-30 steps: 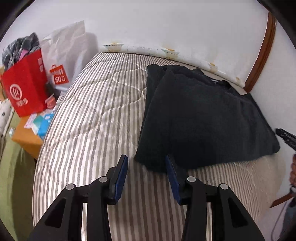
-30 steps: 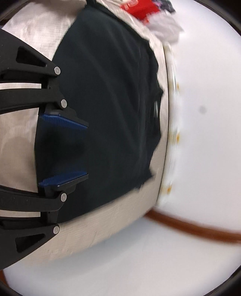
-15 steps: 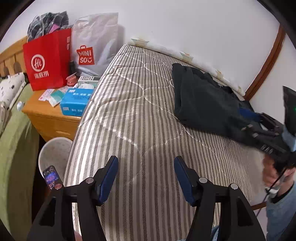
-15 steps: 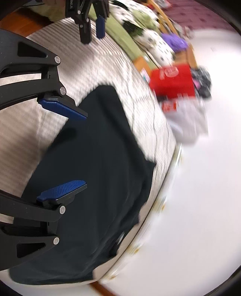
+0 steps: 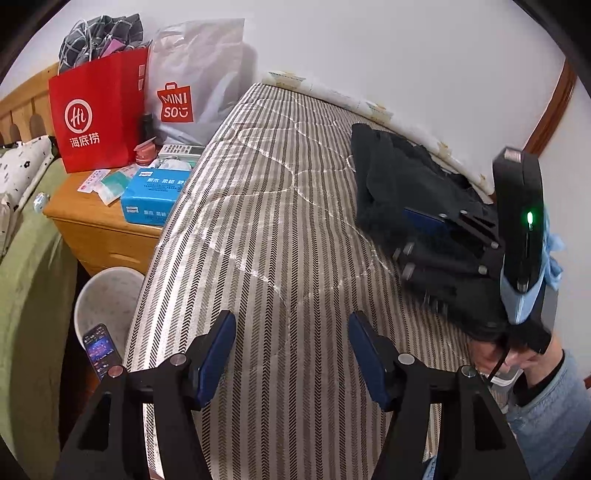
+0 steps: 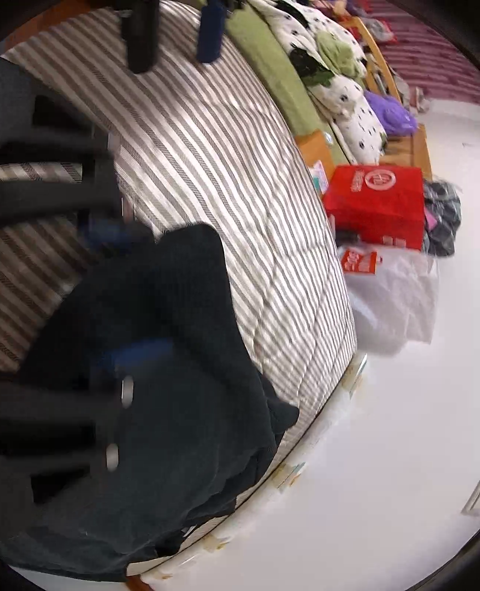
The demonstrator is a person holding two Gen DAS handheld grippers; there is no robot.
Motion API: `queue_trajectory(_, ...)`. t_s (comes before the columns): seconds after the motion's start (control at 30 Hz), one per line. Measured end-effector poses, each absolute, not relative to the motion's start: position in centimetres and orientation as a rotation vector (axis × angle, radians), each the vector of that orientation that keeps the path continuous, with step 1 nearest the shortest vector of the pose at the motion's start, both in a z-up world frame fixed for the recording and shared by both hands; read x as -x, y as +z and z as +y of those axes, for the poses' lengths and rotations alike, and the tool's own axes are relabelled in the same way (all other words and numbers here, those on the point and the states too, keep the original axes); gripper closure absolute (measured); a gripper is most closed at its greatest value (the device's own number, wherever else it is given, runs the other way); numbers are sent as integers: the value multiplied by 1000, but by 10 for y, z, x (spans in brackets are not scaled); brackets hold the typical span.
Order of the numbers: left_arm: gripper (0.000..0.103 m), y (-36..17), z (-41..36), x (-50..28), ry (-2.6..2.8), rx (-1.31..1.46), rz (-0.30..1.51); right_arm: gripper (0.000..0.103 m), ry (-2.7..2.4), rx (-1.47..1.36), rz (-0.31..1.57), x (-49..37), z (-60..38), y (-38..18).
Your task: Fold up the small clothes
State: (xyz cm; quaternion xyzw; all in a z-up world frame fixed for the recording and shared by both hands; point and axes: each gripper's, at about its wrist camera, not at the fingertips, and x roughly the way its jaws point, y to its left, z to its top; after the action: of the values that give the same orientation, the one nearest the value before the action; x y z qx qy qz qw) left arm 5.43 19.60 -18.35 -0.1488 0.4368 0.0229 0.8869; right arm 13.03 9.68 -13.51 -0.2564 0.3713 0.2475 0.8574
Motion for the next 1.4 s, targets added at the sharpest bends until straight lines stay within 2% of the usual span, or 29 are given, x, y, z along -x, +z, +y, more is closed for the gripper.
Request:
queue_trajectory(0.07, 42, -181, 192, -57, 55, 313, 906, 85, 527, 475, 793, -138, 91, -130)
queue_trajectory(0.3, 42, -177, 163, -74, 67, 269, 911, 88, 492, 283, 633, -133, 35, -65)
queue_trajectory(0.43, 42, -175, 132, -88, 24, 237, 919, 88, 411, 111, 557, -133, -47, -18)
queue_trajectory(0.57, 42, -166, 89, -111, -65, 202, 905, 88, 338, -26, 528, -129, -132, 2)
queue_trajectory(0.73, 42, -156, 28, -138, -188, 157, 882, 89, 199, -164, 543, -116, -239, -12)
queue_trajectory(0.93, 42, -160, -33, -151, -324, 101, 879, 87, 62, -342, 680, -106, -330, -69)
queue_trajectory(1.0, 42, -163, -50, -151, -363, 80, 875, 83, 66, -378, 696, -99, -342, -79)
queue_trajectory(1.07, 40, -165, -63, -149, -394, 61, 867, 67, 64, -379, 705, -94, -346, -83)
queue_trajectory(1.23, 38, -174, -81, -153, -401, 35, 888, 45, 136, -400, 673, -91, -343, -82)
queue_trajectory(1.27, 38, -175, -81, -155, -401, 37, 893, 42, 147, -417, 673, -95, -342, -83)
queue_trajectory(1.4, 38, -178, -92, -169, -394, 13, 894, 42, 151, -466, 700, -119, -339, -92)
